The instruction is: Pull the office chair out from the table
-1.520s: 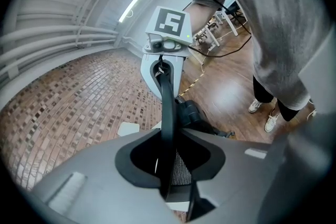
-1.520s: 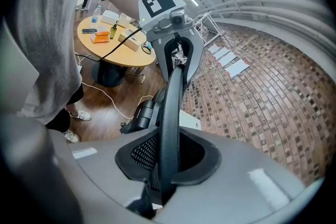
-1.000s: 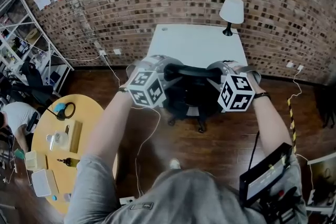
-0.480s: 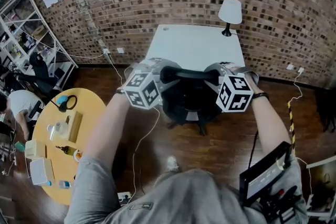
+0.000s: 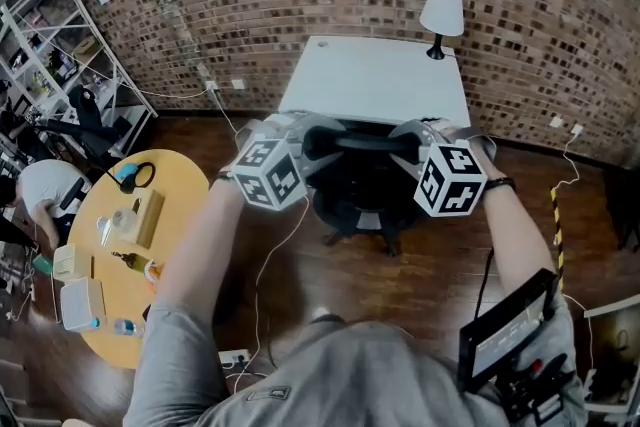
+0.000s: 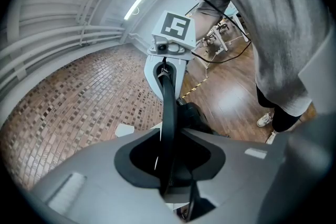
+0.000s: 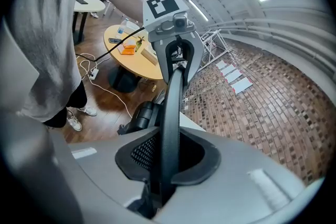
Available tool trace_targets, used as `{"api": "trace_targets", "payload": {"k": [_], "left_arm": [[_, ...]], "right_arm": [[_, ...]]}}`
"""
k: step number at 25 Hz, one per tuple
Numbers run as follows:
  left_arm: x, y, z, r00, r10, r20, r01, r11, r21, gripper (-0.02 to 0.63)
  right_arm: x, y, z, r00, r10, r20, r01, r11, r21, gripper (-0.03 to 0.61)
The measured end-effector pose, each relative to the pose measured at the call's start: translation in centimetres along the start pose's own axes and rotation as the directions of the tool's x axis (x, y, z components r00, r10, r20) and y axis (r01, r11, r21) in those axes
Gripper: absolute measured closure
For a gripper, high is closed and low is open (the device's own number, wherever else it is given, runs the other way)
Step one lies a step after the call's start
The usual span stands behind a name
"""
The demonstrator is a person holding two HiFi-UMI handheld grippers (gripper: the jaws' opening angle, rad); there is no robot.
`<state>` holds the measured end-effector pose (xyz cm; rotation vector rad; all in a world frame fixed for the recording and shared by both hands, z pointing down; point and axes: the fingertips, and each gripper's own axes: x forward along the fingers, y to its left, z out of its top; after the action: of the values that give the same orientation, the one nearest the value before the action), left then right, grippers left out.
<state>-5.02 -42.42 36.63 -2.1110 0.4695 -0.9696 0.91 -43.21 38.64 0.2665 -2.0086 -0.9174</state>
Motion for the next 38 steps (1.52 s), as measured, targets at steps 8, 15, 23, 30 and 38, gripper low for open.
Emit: {"api": "trace_targets", "payload": {"k": [8, 15, 23, 30, 38], "left_arm": [[-2.8, -2.6, 1.7, 0.999, -0.018, 0.038, 0.017, 1.000, 0.018, 0.520], [-5.7, -5.0, 2.5, 0.996, -0.041, 0.075, 0.038, 0.999, 0.039, 0.520], [-8.5, -7.2, 4.1, 0.991, -0.052, 0.120, 0.045, 0.997, 0.064, 0.522], [-10.4, -9.1, 6.2, 0.990, -0.057, 0.127, 0.050, 0.997, 0.059, 0.520], [-11.7, -11.5, 9.5, 0.993, -0.038, 0.109, 0.033, 0.998, 0.048, 0.518]], "right_arm": [[-1.9, 2.9, 2.6, 1.000, 0.014, -0.003, -0.014, 0.999, 0.029, 0.506], [-3.1, 5.4, 5.4, 0.999, 0.004, -0.033, -0.003, 0.998, 0.055, 0.505], [-5.0, 8.0, 8.0, 0.998, -0.012, -0.056, 0.016, 0.997, 0.079, 0.505], [-7.2, 10.2, 9.5, 1.000, 0.000, -0.022, 0.002, 0.996, 0.086, 0.505], [-10.2, 12.9, 10.2, 1.000, -0.007, 0.016, 0.006, 0.999, 0.052, 0.505]]}}
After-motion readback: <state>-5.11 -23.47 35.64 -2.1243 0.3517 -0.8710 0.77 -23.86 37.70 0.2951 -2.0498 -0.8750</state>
